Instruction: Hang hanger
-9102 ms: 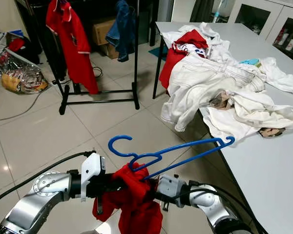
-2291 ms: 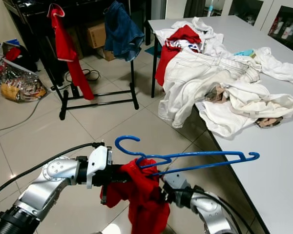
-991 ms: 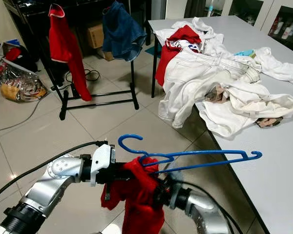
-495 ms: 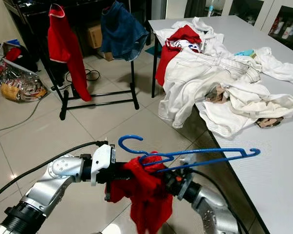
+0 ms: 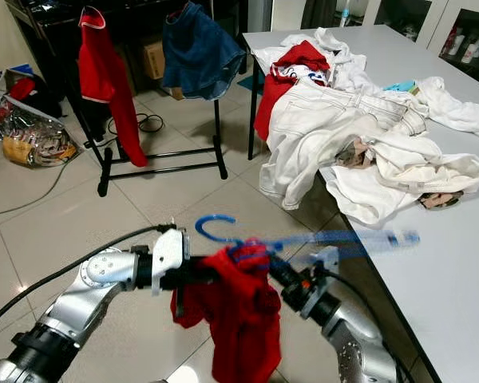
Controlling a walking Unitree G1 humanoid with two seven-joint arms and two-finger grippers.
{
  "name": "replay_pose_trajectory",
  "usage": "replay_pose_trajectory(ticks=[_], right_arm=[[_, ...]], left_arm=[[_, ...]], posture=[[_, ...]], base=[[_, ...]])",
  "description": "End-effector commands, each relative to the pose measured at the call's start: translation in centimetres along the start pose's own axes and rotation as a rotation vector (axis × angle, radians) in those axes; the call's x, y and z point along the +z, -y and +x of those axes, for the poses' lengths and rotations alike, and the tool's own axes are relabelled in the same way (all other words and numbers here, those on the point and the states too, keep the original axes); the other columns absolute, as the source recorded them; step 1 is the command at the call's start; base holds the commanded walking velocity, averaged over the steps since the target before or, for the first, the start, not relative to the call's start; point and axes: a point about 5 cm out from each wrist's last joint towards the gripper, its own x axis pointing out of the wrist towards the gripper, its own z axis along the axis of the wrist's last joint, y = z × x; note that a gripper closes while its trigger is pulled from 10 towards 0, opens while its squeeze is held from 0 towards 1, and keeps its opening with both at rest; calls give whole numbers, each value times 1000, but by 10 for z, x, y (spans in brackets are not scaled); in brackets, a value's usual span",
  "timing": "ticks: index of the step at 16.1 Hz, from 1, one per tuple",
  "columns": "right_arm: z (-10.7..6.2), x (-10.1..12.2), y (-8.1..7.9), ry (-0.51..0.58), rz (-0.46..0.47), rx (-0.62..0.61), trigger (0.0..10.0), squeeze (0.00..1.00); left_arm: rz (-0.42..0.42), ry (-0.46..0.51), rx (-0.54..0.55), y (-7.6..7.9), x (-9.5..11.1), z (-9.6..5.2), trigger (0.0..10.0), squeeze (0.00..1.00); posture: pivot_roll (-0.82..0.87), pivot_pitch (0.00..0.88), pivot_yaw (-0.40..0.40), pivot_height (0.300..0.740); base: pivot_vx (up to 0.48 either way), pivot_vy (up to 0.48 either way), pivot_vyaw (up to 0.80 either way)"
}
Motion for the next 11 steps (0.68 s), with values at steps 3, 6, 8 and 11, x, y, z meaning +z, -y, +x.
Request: replay_pose_trajectory(ticks=[3,6,8,11], right_arm=[[-1,9,12,42,-87,-124,0,114],[0,13,16,61,-124,-180,0,114],[-1,12,17,54,-135,-186,0,118],[-2,-2,13,-58,-179,-154,2000,106]], left_arm=[[63,40,137,-20,13,0,10000,0],[77,43,169,-23,13,0,10000,0],[75,44,179,-26,13,-1,10000,0],[-3,29,115,-30,11,-10,10000,0]], posture=[[-193,0,64,740],[-195,0,65,740],[-195,0,65,740],[-193,0,64,740]], base=[[0,0,0],[0,0,0],[0,0,0],[0,0,0]])
